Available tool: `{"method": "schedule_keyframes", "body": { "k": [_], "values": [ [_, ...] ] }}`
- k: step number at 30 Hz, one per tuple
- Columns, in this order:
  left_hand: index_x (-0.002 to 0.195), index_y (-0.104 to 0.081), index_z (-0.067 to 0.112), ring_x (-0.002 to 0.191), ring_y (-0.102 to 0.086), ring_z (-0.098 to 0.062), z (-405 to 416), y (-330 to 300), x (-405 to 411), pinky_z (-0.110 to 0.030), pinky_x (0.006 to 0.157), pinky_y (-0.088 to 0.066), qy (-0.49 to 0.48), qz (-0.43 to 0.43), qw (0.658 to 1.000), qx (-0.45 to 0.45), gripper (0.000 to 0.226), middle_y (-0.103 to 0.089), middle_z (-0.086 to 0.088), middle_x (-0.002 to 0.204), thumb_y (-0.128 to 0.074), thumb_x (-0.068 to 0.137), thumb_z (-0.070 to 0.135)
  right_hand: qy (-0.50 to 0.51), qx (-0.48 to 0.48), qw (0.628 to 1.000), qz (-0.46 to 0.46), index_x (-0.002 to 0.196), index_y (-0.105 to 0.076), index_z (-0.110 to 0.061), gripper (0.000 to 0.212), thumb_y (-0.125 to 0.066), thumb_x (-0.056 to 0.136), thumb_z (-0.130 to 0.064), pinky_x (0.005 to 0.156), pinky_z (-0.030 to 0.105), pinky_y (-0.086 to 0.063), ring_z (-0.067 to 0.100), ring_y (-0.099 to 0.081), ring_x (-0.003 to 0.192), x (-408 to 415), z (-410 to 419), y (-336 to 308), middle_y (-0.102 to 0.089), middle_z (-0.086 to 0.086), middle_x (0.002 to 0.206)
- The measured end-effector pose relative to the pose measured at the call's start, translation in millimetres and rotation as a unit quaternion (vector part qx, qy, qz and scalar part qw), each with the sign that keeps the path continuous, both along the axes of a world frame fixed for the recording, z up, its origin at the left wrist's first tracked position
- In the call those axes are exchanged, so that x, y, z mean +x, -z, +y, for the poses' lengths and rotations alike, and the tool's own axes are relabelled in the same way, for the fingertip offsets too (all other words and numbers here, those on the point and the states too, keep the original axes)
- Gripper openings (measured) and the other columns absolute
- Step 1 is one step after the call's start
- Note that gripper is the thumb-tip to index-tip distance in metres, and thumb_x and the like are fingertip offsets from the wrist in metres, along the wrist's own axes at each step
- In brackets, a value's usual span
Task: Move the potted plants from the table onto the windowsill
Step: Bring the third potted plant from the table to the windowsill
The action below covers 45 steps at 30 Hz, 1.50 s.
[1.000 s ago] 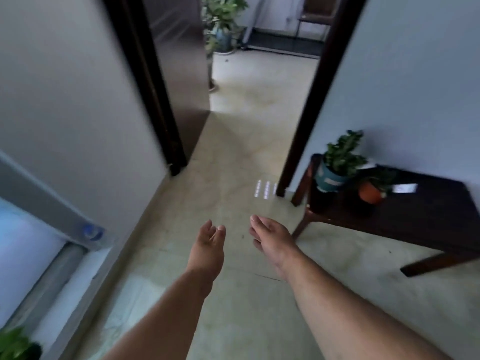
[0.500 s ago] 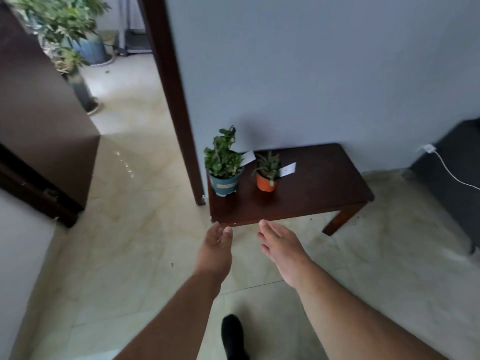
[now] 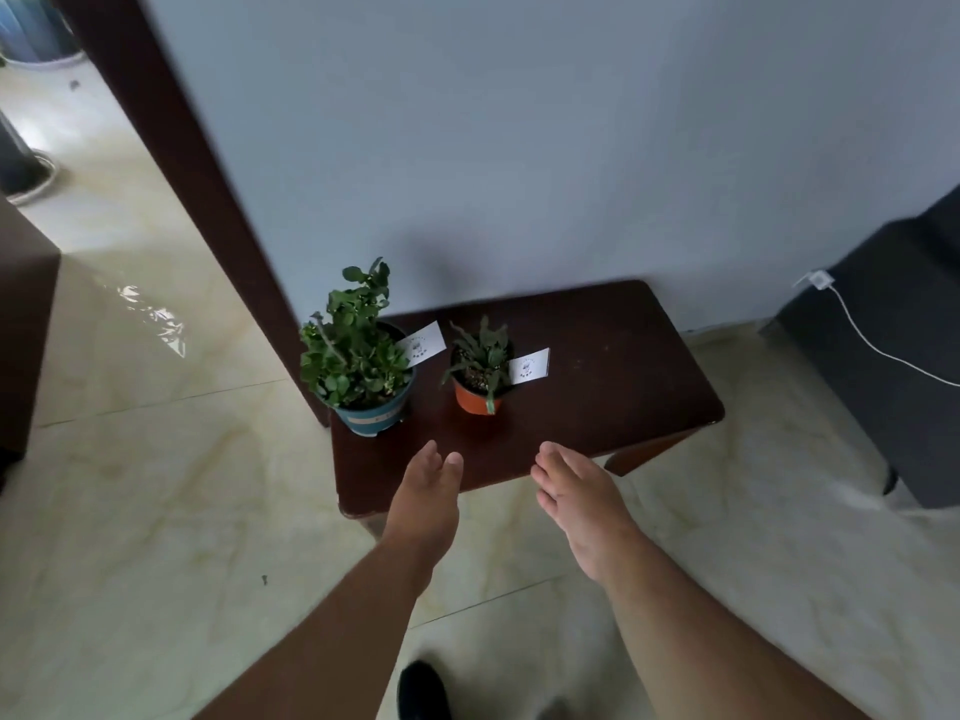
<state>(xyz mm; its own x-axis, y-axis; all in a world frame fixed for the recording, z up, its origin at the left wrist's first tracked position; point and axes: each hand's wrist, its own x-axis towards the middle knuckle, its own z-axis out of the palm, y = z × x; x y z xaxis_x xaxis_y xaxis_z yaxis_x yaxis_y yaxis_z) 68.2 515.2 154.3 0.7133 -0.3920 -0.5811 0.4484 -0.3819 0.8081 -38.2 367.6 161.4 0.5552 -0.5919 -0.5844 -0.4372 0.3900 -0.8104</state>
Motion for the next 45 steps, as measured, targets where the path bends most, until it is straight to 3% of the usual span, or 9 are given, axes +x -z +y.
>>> {"method": "schedule_keyframes", "body": {
  "k": [11, 15, 19, 22, 28, 31, 37, 41, 45],
  "values": [
    [0.153, -0.026, 0.038, 0.135, -0.049, -0.015, -82, 91, 54, -0.043, 0.116, -0.036, -0.009, 0.017, 1.000, -0.006, 0.085, -0.041, 0.013, 0.154, -0.052, 0.079, 0.069, -0.022, 0.004, 1.000, 0.006, 0.156, -0.038, -0.013, 0.068, -0.060, 0.099, -0.045, 0.116, 0.039, -0.043, 0.017, -0.057, 0.130, 67, -83, 92, -0.051, 0.007, 0.155],
    [0.154, -0.028, 0.034, 0.134, -0.049, -0.011, -110, 124, 69, -0.042, 0.115, -0.039, -0.026, -0.004, 1.000, -0.007, 0.075, -0.048, 0.015, 0.140, -0.053, 0.088, 0.061, -0.042, 0.015, 0.999, 0.005, 0.157, -0.035, -0.013, 0.071, -0.061, 0.099, -0.044, 0.118, 0.041, -0.042, 0.019, -0.054, 0.135, 88, -103, 129, -0.047, 0.007, 0.158],
    [0.144, -0.037, 0.047, 0.124, -0.057, -0.009, -130, 152, 87, -0.042, 0.110, -0.044, -0.034, -0.034, 0.999, 0.020, 0.068, -0.061, 0.016, 0.133, -0.048, 0.080, 0.070, -0.049, 0.038, 0.998, -0.020, 0.158, -0.032, -0.011, 0.069, -0.061, 0.101, -0.035, 0.120, 0.040, -0.038, 0.017, -0.044, 0.146, 107, -116, 154, -0.042, 0.007, 0.161],
    [0.139, -0.041, 0.050, 0.121, -0.059, -0.007, -138, 164, 95, -0.041, 0.109, -0.044, -0.046, -0.048, 0.998, 0.015, 0.053, -0.065, 0.017, 0.127, -0.048, 0.087, 0.061, -0.074, 0.032, 0.996, -0.040, 0.156, -0.039, -0.020, 0.081, -0.067, 0.088, -0.053, 0.124, 0.044, -0.033, 0.010, -0.037, 0.149, 117, -118, 167, -0.040, -0.002, 0.163],
    [0.118, -0.057, 0.055, 0.116, -0.064, -0.010, -143, 167, 99, -0.045, 0.107, -0.047, -0.051, -0.034, 0.998, -0.016, 0.029, -0.071, 0.018, 0.116, -0.047, 0.093, 0.047, -0.082, 0.040, 0.994, -0.060, 0.131, -0.063, -0.019, 0.067, -0.066, 0.076, -0.057, 0.124, 0.044, -0.033, 0.005, -0.044, 0.144, 122, -120, 173, -0.056, -0.001, 0.151],
    [0.114, -0.059, 0.055, 0.112, -0.066, -0.009, -147, 160, 94, -0.045, 0.105, -0.049, -0.054, -0.027, 0.998, -0.023, 0.026, -0.072, 0.018, 0.111, -0.047, 0.097, 0.039, -0.092, 0.041, 0.994, -0.049, 0.102, -0.066, -0.022, 0.045, -0.067, 0.073, -0.057, 0.122, 0.045, -0.036, 0.010, -0.050, 0.137, 116, -125, 170, -0.059, -0.005, 0.127],
    [0.114, -0.058, 0.058, 0.113, -0.065, -0.012, -146, 140, 68, -0.046, 0.106, -0.048, -0.063, -0.015, 0.997, -0.044, 0.027, -0.072, 0.019, 0.111, -0.046, 0.098, 0.040, -0.119, 0.036, 0.991, -0.054, 0.092, -0.062, -0.025, 0.015, -0.066, 0.091, -0.039, 0.119, 0.044, -0.041, 0.012, -0.056, 0.127, 92, -134, 150, -0.057, -0.004, 0.115],
    [0.115, -0.057, 0.059, 0.116, -0.065, -0.011, -135, 119, 34, -0.046, 0.107, -0.047, -0.095, -0.006, 0.993, -0.065, 0.028, -0.072, 0.018, 0.116, -0.048, 0.095, 0.042, -0.155, 0.019, 0.987, -0.040, 0.088, -0.069, -0.020, 0.016, -0.061, 0.101, -0.027, 0.114, 0.042, -0.046, 0.008, -0.066, 0.113, 65, -128, 124, -0.075, -0.013, 0.096],
    [0.115, -0.057, 0.059, 0.116, -0.064, -0.011, -114, 100, -6, -0.046, 0.107, -0.047, -0.127, -0.017, 0.989, -0.071, 0.028, -0.071, 0.017, 0.117, -0.048, 0.093, 0.045, -0.192, -0.004, 0.981, -0.036, 0.090, -0.073, -0.026, 0.014, -0.063, 0.098, -0.029, 0.113, 0.046, -0.046, 0.009, -0.068, 0.112, 37, -111, 100, -0.078, -0.006, 0.101]
  ]
}}
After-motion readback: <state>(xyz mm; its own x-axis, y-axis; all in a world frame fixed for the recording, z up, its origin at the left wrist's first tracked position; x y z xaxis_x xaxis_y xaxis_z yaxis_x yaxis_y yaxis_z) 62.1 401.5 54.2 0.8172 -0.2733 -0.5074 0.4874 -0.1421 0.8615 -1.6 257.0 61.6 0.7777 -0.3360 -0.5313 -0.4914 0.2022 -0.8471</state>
